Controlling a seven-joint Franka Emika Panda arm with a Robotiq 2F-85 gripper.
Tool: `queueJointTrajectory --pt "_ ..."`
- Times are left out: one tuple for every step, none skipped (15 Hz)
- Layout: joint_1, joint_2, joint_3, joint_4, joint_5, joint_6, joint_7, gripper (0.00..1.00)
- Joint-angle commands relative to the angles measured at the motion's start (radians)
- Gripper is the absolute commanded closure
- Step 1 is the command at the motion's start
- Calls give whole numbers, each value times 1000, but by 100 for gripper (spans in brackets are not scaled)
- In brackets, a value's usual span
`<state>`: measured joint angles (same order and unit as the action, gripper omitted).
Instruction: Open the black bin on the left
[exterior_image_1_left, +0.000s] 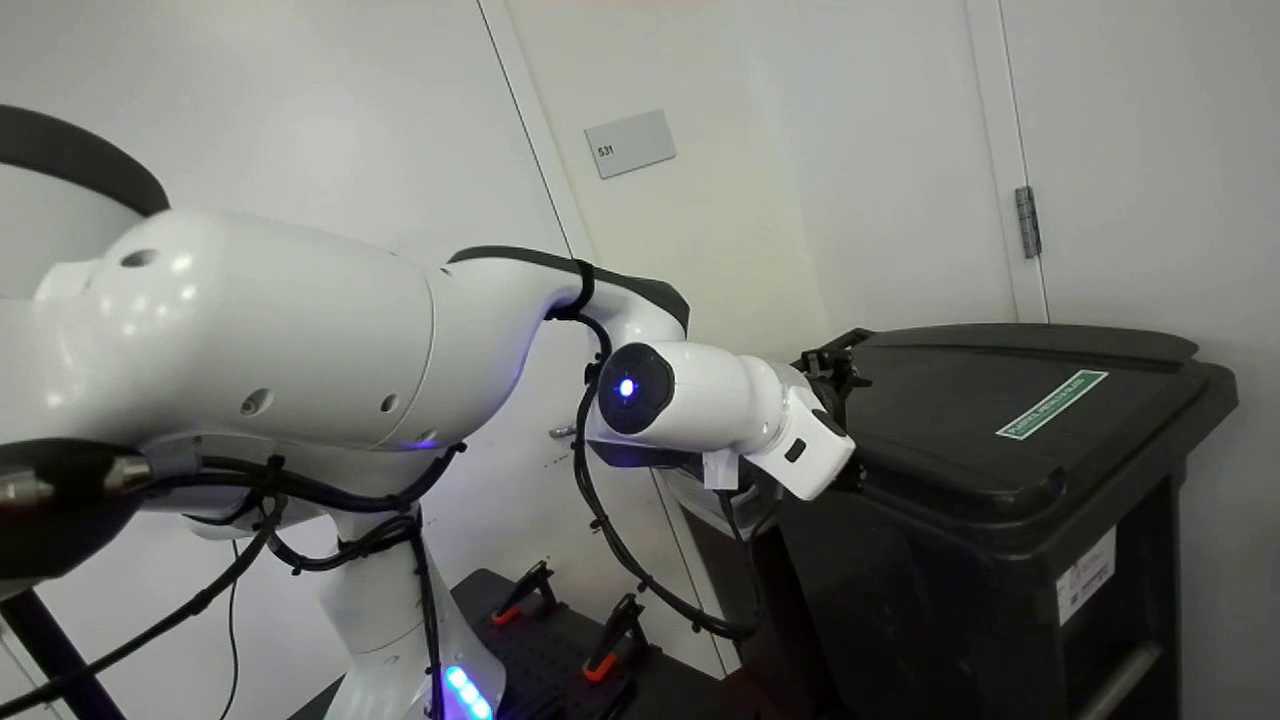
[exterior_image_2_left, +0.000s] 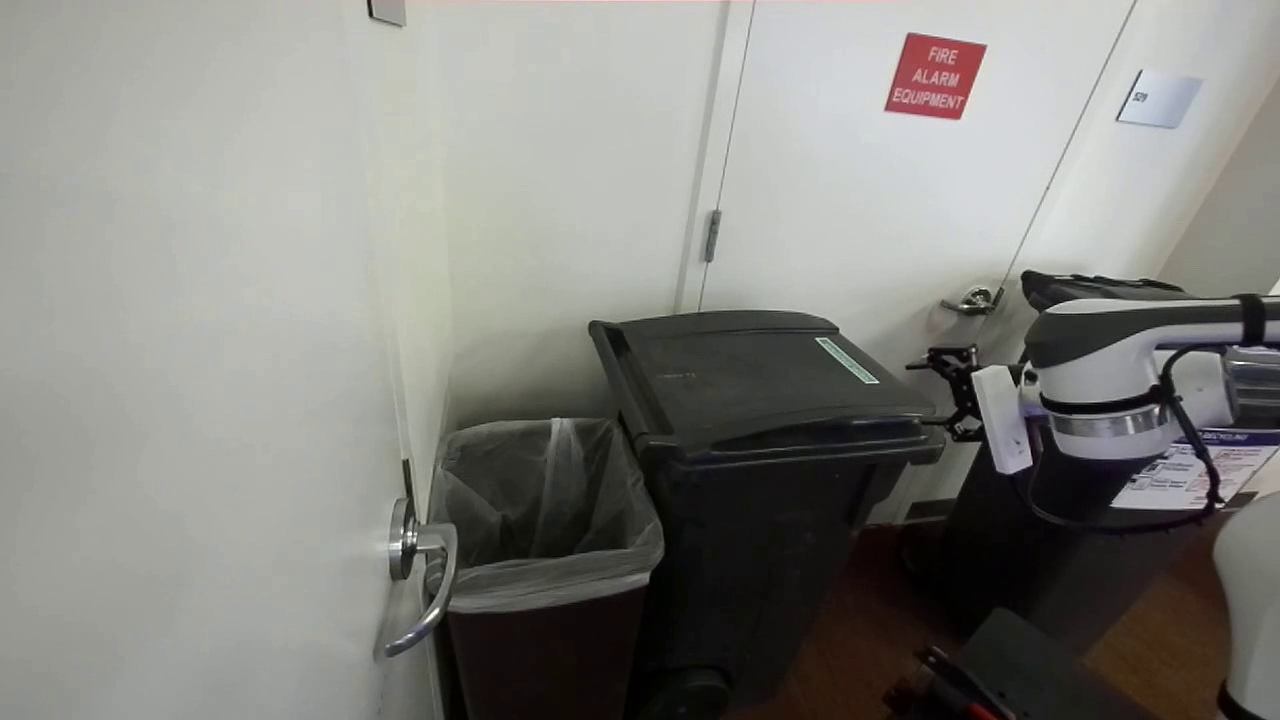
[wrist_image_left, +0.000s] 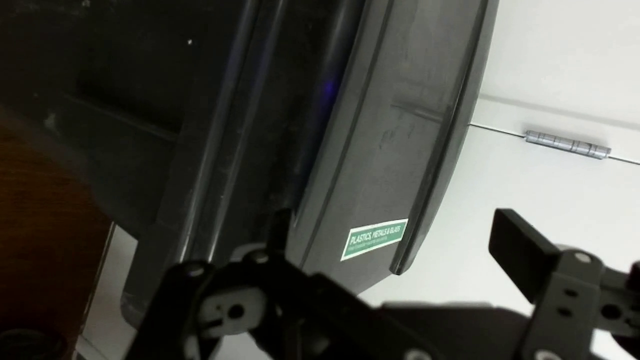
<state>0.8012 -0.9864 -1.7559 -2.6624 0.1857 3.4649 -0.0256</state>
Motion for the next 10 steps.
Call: queueJointTrajectory --pt "4 -82 -28 13 -65 -3 7 0" --pt "9 -106 -41 18 -81 -4 -1 0" --pt "15 -122 -55 21 -93 -4 -5 0" --pt "20 -142 -71 26 -107 -4 -10 0" --pt "23 -163 -83 31 -120 -4 -15 0" --pt "18 -183 -92 36 -136 -4 -22 0" --pt "9 -208 -98 42 -153 -6 -29 0" --pt "5 -229 -103 50 -167 -6 -32 0" --pt "5 -244 -107 58 -176 -5 -33 0" --pt "4 -257 -112 69 -184 -5 -35 0"
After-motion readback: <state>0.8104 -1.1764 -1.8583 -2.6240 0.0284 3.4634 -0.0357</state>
